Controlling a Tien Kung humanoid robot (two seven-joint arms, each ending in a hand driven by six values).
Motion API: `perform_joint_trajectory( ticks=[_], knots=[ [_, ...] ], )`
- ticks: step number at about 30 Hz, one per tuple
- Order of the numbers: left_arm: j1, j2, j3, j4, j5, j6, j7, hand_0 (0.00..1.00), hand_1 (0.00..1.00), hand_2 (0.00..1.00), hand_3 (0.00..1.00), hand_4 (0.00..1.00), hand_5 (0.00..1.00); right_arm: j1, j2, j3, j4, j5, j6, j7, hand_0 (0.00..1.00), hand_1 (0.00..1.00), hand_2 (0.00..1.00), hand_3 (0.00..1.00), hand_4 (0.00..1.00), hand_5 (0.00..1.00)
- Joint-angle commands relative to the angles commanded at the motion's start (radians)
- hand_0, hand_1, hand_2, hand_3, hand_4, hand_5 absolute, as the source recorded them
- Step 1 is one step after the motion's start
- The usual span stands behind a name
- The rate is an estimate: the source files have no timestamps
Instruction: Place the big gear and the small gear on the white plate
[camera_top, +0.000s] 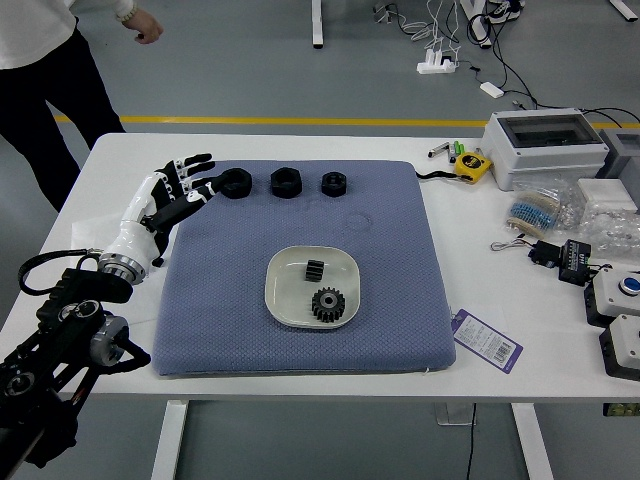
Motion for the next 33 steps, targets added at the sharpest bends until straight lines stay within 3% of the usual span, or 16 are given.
perform_joint_trajectory(
  ticks=[1, 4, 6, 7, 10, 13, 17, 25, 33],
  knots=[
    [0.012, 0.003, -0.01, -0.008, -0.039, -0.011, -0.003, 0.697, 0.694, 0.765, 0.741, 0.967, 0.457, 0.0, 0.0, -0.001, 0.0, 0.001, 0.0, 0.001, 0.676, 0.679, 0.77, 0.677, 0.954, 0.763],
    [0.063, 0.009, -0.046, -0.039, -0.147, -0.049, -0.015, 0.697, 0.694, 0.765, 0.741, 0.967, 0.457, 0.001, -0.001, -0.003, 0.0, 0.005, 0.001, 0.003, 0.676, 0.679, 0.77, 0.677, 0.954, 0.763],
    [0.103, 0.009, -0.074, -0.064, -0.15, -0.072, -0.022, 0.697, 0.694, 0.765, 0.741, 0.967, 0.457, 0.002, -0.002, -0.004, 0.0, 0.008, 0.001, 0.004, 0.676, 0.679, 0.77, 0.677, 0.954, 0.763],
    [0.115, 0.005, -0.085, -0.072, -0.146, -0.079, -0.023, 0.67, 0.679, 0.754, 0.749, 0.976, 0.533, 0.002, -0.002, -0.004, 0.0, 0.008, 0.001, 0.005, 0.676, 0.679, 0.769, 0.675, 0.953, 0.763],
    [0.182, -0.028, -0.153, -0.101, -0.111, -0.099, -0.026, 0.67, 0.679, 0.754, 0.749, 0.976, 0.533, 0.003, -0.003, -0.004, 0.001, 0.008, 0.003, 0.004, 0.676, 0.679, 0.769, 0.675, 0.953, 0.763],
    [0.214, -0.046, -0.194, -0.102, -0.078, -0.122, -0.022, 0.669, 0.677, 0.75, 0.75, 0.981, 0.54, 0.003, -0.003, -0.003, 0.001, 0.005, 0.002, 0.003, 0.676, 0.68, 0.769, 0.676, 0.953, 0.763],
    [0.251, -0.047, -0.237, -0.105, -0.009, -0.151, -0.015, 0.669, 0.677, 0.75, 0.75, 0.981, 0.54, 0.005, -0.002, -0.001, 0.002, -0.002, 0.003, 0.001, 0.676, 0.68, 0.769, 0.676, 0.953, 0.763],
    [0.298, -0.057, -0.292, -0.123, 0.014, -0.156, -0.03, 0.698, 0.677, 0.753, 0.756, 0.98, 0.526, 0.003, -0.001, -0.002, 0.002, -0.001, 0.004, 0.002, 0.674, 0.679, 0.769, 0.675, 0.95, 0.764],
    [0.293, -0.06, -0.281, -0.126, 0.012, -0.157, -0.034, 0.711, 0.692, 0.764, 0.775, 0.984, 0.542, 0.001, -0.002, -0.006, 0.001, 0.005, 0.003, 0.005, 0.675, 0.678, 0.768, 0.674, 0.949, 0.763]
  ],
)
